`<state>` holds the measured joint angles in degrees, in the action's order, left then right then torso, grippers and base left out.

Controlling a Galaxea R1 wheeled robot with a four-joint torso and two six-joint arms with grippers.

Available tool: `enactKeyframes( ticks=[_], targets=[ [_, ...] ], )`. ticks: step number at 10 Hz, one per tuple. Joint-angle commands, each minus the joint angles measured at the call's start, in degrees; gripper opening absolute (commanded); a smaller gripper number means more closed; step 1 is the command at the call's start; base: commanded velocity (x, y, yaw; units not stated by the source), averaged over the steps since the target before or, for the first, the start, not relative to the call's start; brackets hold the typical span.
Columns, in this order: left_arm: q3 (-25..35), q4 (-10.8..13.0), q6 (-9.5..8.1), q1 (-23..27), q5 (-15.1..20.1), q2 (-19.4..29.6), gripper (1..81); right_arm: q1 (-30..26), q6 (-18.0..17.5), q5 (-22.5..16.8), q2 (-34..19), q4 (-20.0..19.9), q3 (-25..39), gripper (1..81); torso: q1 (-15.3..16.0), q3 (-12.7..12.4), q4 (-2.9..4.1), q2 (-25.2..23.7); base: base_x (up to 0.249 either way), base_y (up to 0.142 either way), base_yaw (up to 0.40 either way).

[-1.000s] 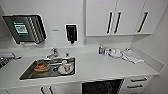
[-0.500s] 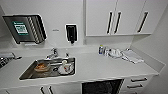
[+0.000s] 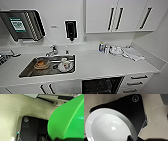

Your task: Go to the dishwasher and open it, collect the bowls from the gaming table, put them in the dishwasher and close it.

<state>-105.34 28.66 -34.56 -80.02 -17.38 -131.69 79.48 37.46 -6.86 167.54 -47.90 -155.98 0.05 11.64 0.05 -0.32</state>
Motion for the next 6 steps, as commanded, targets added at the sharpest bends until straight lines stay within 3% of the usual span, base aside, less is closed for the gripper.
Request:
enactKeyframes(
  ticks=[1,3,4,6],
  targets=[
    [5.84,-0.45,-0.95,6.92,0.42,7.32,1.0,-2.79,0.24,-4.91,-0.77,0.17,0.07,1.0,0.0,2.76,0.0,0.0,0.0,0.0,0.0],
    [8.83,-0.54,-2.61,10.88,0.68,10.73,1.0,-2.96,0.24,-5.0,-0.77,0.17,0.16,1.0,0.0,4.53,0.0,0.02,0.0,0.0,0.0],
    [10.84,-0.62,-3.58,13.42,1.2,12.31,1.0,-3.05,0.24,-5.0,-0.77,0.17,0.16,1.0,0.02,3.36,0.0,0.02,0.0,0.0,0.0],
    [15.42,-0.8,-4.29,19.66,6.75,14.88,1.0,-3.05,0.24,-5.0,-0.77,0.26,0.16,1.0,0.05,4.11,0.0,0.07,0.0,0.0,0.0]
  ],
)
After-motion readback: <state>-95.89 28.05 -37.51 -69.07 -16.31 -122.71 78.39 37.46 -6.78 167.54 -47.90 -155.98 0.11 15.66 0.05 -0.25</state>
